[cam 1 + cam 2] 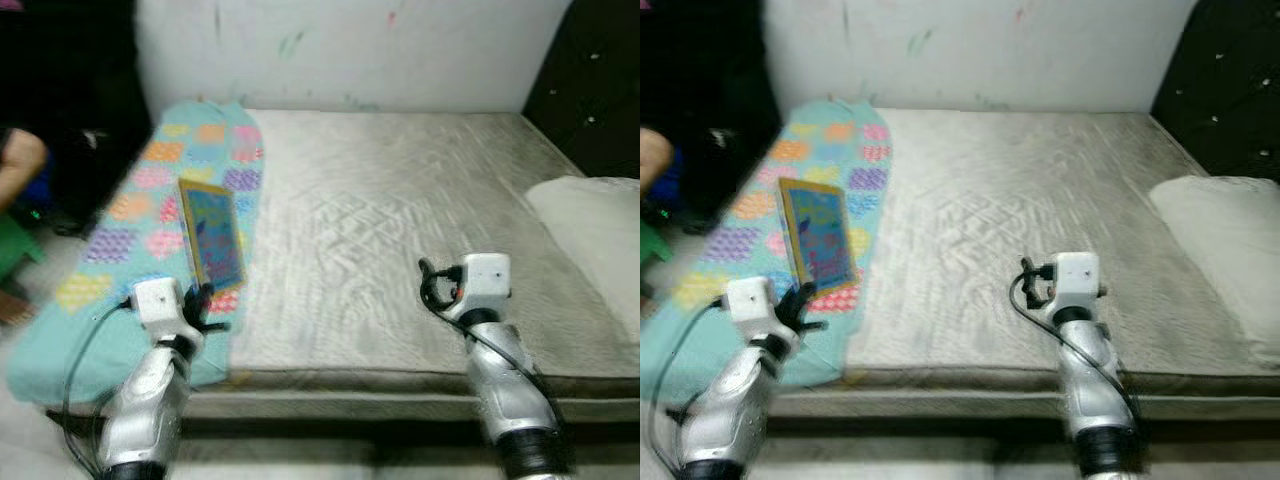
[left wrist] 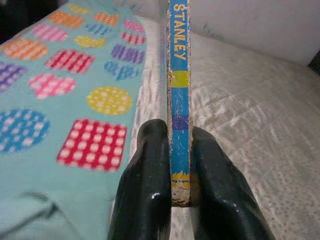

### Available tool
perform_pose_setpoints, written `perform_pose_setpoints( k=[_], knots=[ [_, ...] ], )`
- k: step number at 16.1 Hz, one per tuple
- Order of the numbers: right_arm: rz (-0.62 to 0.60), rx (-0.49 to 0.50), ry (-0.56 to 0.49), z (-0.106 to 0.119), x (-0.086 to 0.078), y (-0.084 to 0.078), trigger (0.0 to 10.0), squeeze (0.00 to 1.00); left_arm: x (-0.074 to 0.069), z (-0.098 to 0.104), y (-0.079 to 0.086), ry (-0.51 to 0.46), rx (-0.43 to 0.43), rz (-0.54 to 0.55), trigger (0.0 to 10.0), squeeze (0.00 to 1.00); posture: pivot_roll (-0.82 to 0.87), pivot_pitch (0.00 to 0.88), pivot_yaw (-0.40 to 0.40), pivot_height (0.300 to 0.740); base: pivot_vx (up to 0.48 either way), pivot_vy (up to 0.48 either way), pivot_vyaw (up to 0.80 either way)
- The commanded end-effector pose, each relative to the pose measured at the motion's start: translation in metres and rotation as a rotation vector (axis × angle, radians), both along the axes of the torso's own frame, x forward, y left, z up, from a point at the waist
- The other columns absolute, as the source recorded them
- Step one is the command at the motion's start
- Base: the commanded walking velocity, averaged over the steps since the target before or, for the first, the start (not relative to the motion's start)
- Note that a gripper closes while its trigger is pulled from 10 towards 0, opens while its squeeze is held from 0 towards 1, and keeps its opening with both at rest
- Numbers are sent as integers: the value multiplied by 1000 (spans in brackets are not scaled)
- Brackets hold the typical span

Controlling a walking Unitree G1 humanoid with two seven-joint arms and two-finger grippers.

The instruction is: Clean up the room

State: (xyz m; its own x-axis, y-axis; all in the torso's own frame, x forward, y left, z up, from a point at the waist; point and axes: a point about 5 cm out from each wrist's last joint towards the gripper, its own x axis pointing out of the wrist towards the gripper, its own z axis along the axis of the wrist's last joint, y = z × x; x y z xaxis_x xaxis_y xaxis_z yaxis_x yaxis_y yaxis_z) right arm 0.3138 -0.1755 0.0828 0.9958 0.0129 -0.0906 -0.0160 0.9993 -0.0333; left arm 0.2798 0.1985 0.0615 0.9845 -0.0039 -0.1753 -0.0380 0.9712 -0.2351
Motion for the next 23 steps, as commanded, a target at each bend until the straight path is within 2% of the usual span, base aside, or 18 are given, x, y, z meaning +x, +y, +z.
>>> perform_pose_setpoints(
  k=[1, 8, 20, 23],
  knots=[
    [-1, 1, -16, 4, 3, 0, 10000, 0, 5, 11, 2, -56, 16, 1, 10000, 0, -64, 0, 6, 740, 0, -394, 0],
    [2, 2, -16, 4, 3, -1, 10000, 0, 5, 16, 0, -108, -19, -20, 10000, 0, -66, 0, 5, 740, 0, -51, 0],
    [12, 1, -18, 3, 3, 0, 10000, 0, 3, 16, -2, -122, -27, -40, 10000, 0, -64, 0, 4, 740, 306, 0, 0],
    [10, 3, -19, 4, 4, 0, 10000, 0, 3, 15, -1, -111, -21, -32, 10000, 0, -63, 0, 3, 740, 84, 0, 0]
  ],
)
